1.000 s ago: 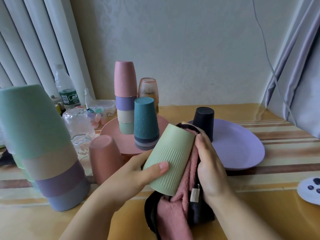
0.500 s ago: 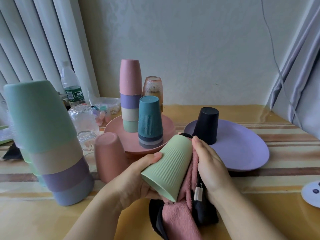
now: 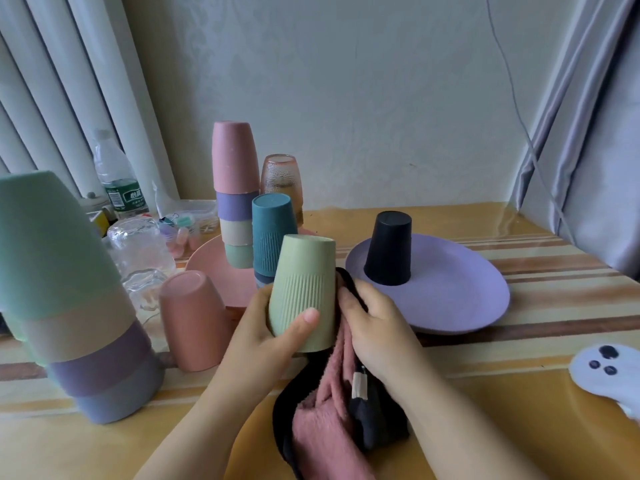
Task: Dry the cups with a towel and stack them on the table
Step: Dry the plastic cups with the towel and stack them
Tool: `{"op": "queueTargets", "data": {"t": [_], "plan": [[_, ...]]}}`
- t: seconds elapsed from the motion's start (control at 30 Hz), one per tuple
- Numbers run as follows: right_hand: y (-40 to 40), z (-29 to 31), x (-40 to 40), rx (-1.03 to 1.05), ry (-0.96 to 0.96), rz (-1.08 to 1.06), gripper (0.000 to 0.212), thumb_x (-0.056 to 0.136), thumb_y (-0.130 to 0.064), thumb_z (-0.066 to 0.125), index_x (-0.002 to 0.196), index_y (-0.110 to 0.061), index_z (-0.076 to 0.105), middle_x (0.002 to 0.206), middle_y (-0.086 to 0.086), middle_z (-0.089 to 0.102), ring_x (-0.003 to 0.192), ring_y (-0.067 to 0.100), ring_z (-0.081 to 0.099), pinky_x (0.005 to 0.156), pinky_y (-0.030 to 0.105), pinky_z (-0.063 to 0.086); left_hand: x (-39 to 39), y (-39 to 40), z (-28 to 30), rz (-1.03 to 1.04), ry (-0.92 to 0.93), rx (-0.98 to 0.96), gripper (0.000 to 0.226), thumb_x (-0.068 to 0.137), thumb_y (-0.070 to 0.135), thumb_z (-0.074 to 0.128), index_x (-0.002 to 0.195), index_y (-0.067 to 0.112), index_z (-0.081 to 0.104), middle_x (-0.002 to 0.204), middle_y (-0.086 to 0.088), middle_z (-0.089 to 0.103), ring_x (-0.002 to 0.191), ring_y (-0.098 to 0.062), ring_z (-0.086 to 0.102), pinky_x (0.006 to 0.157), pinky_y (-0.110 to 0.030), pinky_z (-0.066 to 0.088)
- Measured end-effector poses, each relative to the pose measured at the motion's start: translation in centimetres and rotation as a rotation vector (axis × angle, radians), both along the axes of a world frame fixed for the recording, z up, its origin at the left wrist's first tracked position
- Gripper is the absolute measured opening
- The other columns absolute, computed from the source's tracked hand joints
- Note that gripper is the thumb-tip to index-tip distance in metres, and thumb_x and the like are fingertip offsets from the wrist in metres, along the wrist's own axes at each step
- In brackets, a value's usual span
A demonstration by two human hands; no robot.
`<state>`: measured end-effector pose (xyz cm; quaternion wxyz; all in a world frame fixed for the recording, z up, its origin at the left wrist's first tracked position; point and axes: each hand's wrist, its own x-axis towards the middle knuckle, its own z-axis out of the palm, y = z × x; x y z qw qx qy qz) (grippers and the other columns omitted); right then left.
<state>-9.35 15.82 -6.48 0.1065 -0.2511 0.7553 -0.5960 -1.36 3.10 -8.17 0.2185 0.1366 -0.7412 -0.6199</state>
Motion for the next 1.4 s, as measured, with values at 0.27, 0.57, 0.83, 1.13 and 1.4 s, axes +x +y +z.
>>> {"op": "queueTargets", "data": {"t": [0.27,0.57,0.83,1.13,1.4], "plan": [[1.8,-1.2,-2.8,0.254,0.313,-0.098,0.042,0.096,-0.002,0.043,0.127,-0.024,0.059,0.124,-0.002,0.059,0.111,0.011,0.056,0.09,0.011,0.038,-1.3,0.5,1.0,0.174,0.009,-0.108,0.047,0.068,0.031,0.083,0.106,0.026,0.056,0.094,0.006,0.07,0.089,-0.011,0.067,0.064,-0.03,0.059],[2.0,-1.8,-3.0,0.231,0.274,-0.109,0.036,0.1,-0.013,0.039,0.13,-0.02,0.057,0.124,0.0,0.061,0.112,0.012,0.055,0.082,0.006,0.032,-11.1,0.7,8.8,0.093,-0.026,-0.368,0.045,0.074,0.036,0.081,0.11,0.014,0.064,0.098,0.003,0.069,0.087,-0.01,0.065,0.072,-0.022,0.052],[1.9,-2.1,-3.6,0.253,0.336,-0.088,0.038,0.1,-0.012,0.035,0.132,-0.021,0.054,0.125,-0.002,0.059,0.117,0.009,0.05,0.089,0.008,0.03,-19.2,3.2,10.7,-0.014,-0.067,-0.347,0.04,0.076,0.029,0.081,0.105,0.01,0.062,0.084,0.005,0.06,0.074,-0.007,0.057,0.057,-0.018,0.043],[1.8,-2.3,-3.8,0.254,0.363,-0.098,0.038,0.099,-0.012,0.036,0.131,-0.021,0.055,0.124,-0.002,0.061,0.116,0.011,0.052,0.081,0.003,0.025,-19.7,3.2,6.2,-0.029,-0.242,-0.419,0.044,0.075,0.033,0.082,0.102,0.015,0.052,0.083,0.011,0.052,0.089,-0.017,0.055,0.07,-0.025,0.042],[1.5,-2.7,-4.0,0.212,0.316,-0.099,0.04,0.094,-0.008,0.039,0.124,-0.025,0.061,0.115,-0.001,0.065,0.107,0.015,0.057,0.082,0.015,0.04,-20.0,3.3,2.9,-0.063,-0.378,-0.466,0.061,0.074,0.035,0.082,0.121,0.011,0.052,0.108,0.0,0.058,0.095,-0.018,0.052,0.078,-0.029,0.042]]}}
